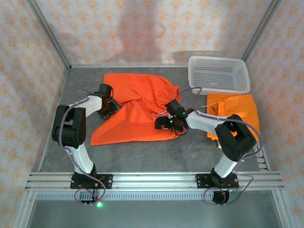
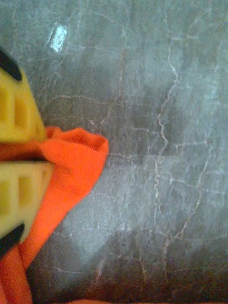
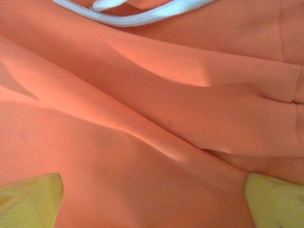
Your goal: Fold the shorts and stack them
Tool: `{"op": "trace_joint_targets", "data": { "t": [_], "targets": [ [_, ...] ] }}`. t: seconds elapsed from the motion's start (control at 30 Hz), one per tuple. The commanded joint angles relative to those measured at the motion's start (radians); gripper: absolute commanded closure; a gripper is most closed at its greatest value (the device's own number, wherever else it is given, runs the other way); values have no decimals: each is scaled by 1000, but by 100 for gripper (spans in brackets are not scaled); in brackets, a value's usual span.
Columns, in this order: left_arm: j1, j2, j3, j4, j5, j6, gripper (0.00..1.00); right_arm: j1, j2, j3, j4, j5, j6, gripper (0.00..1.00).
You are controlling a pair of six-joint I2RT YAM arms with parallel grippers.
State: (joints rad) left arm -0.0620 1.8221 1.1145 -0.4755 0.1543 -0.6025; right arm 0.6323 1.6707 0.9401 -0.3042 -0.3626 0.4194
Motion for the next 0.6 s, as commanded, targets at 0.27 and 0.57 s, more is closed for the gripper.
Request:
{"op": "trace_joint_targets", "data": {
  "t": [0.27, 0.57],
  "targets": [
    [162, -205, 48, -56, -85, 15, 100, -3, -13, -74, -27, 57, 25, 2],
    [249, -174, 107, -58, -35, 17, 90, -2, -11, -101, 3, 34, 56, 3]
  ]
}}
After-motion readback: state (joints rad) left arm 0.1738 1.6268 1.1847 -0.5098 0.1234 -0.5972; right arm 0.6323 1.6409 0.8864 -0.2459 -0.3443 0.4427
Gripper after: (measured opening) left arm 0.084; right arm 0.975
